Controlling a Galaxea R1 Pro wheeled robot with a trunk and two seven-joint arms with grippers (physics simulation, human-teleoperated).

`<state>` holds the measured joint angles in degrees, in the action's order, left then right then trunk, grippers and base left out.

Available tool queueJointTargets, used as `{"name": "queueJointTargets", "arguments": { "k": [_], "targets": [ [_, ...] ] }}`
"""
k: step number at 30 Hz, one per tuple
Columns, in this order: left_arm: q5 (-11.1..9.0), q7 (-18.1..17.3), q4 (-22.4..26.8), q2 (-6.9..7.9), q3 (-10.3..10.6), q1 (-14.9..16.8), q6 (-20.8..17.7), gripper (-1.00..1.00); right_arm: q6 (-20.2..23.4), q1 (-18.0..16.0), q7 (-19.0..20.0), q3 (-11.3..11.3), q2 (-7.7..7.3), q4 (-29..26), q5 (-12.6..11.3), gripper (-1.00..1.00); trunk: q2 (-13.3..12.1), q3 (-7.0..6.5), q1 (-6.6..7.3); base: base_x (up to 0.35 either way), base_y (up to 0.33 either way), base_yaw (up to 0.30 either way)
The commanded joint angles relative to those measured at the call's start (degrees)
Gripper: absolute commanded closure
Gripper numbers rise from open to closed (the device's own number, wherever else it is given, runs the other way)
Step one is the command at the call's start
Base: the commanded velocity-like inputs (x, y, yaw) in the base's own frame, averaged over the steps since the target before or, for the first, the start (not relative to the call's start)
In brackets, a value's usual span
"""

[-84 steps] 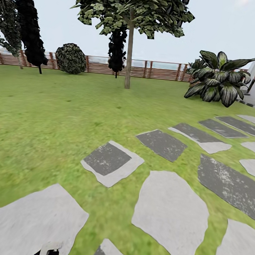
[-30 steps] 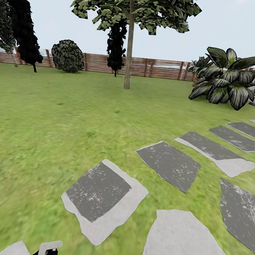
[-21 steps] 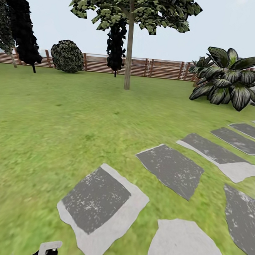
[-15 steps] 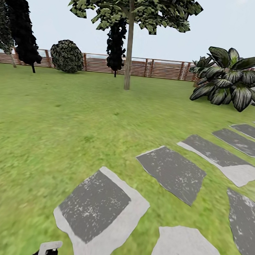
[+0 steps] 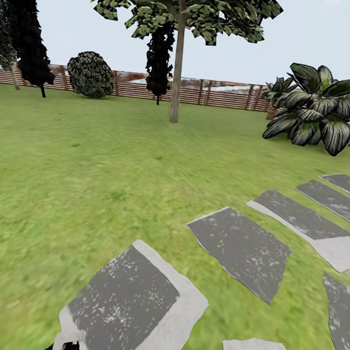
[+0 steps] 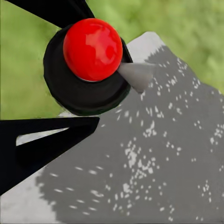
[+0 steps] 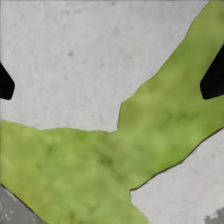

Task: In the garden, pick up the pesticide atomizer on the floor and spray pesticide onto both trees until each tree trunk is fully covered.

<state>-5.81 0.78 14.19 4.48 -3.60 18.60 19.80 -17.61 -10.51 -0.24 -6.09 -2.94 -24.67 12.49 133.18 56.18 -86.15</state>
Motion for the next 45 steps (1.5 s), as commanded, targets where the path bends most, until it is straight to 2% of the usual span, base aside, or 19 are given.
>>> {"name": "queueJointTargets", "arguments": {
  "k": [1,45],
  "targets": [
    [-0.58,-0.07,-0.04,0.00,0.11,0.03,0.19,1.00,-0.22,-0.03,-0.02,-0.33,0.04,0.05,0.60,-1.00,0.02,0.05,-0.02,0.339,0.000,0.000],
    [-0.52,-0.14,-0.04,0.03,0.09,0.03,0.16,1.00,-0.23,-0.03,-0.02,-0.33,-0.02,0.06,0.60,-1.00,0.02,0.05,-0.02,0.339,0.000,0.000]
  ]
}}
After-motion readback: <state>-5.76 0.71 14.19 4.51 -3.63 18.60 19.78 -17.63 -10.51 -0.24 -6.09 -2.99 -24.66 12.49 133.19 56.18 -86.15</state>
